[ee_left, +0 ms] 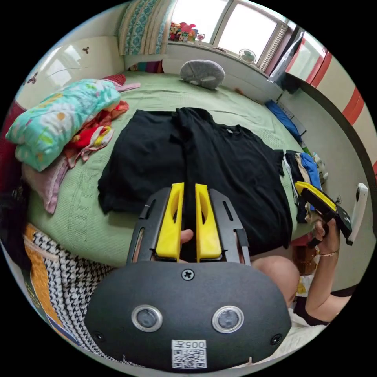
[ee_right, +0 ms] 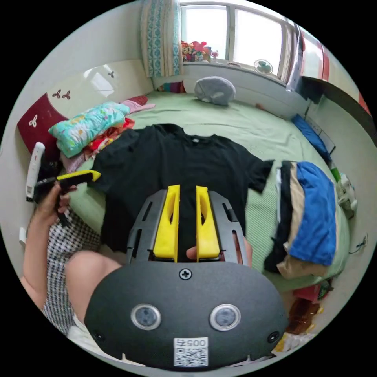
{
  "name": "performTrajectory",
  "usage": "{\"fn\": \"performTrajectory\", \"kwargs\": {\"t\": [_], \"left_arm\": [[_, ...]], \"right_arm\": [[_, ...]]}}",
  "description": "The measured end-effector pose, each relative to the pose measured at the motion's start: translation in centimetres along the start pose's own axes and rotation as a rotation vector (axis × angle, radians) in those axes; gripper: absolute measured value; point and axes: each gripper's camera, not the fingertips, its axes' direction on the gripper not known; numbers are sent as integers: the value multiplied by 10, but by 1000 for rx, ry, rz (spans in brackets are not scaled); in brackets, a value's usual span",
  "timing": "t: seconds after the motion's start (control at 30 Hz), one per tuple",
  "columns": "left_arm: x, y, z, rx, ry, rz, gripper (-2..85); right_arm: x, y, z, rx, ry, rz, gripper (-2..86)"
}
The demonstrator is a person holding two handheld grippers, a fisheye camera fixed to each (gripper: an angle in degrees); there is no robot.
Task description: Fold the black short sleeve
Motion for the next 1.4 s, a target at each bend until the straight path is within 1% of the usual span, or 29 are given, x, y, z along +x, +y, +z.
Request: {"fn": "performTrajectory", "kwargs": {"t": [0.03, 0.13, 0.23, 0.33, 0.4, 0.5, 0.6, 0.67, 0.77, 0.9, 1.0, 1.13, 1.23, 1.4], "left_arm": [[-1, -20, 11, 5, -13, -2, 87], [-7, -67, 42, -9, -81, 8, 98], [-12, -108, 75, -74, -130, 82, 106], [-14, -139, 96, -76, -218, 124, 96], [-12, -153, 106, -77, -213, 135, 93], [-9, -172, 132, -125, -157, 123, 91], [-5, -185, 154, -167, -203, 96, 82], [-2, -191, 157, -155, -228, 93, 67], [2, -199, 152, -100, -238, 91, 37], [4, -210, 140, -55, -331, 125, 27], [-5, -213, 133, -39, -358, 118, 29], [-38, -202, 139, -26, -293, -5, 43], [-58, -195, 157, -57, -243, -68, 66], [-65, -208, 166, -16, -200, -81, 102]], "right_arm": [[-11, -22, 16, -2, -1, 53, 60], [-37, -57, 56, -2, 11, 94, 57], [-53, -67, 94, -44, -11, 107, 49], [-64, -72, 111, -70, -53, 88, 44], [-66, -74, 114, -63, -48, 79, 42], [-57, -77, 120, -78, -74, 89, 38], [-39, -78, 125, -118, -120, 129, 37], [-30, -79, 124, -125, -149, 143, 34], [-15, -77, 118, -85, -123, 159, 25], [-2, -81, 124, -88, -139, 194, -2], [0, -84, 134, -112, -167, 197, -7], [-7, -91, 138, -105, -152, 158, -9], [-8, -93, 142, -109, -124, 141, -9], [-3, -97, 153, -136, -169, 154, -10]]}}
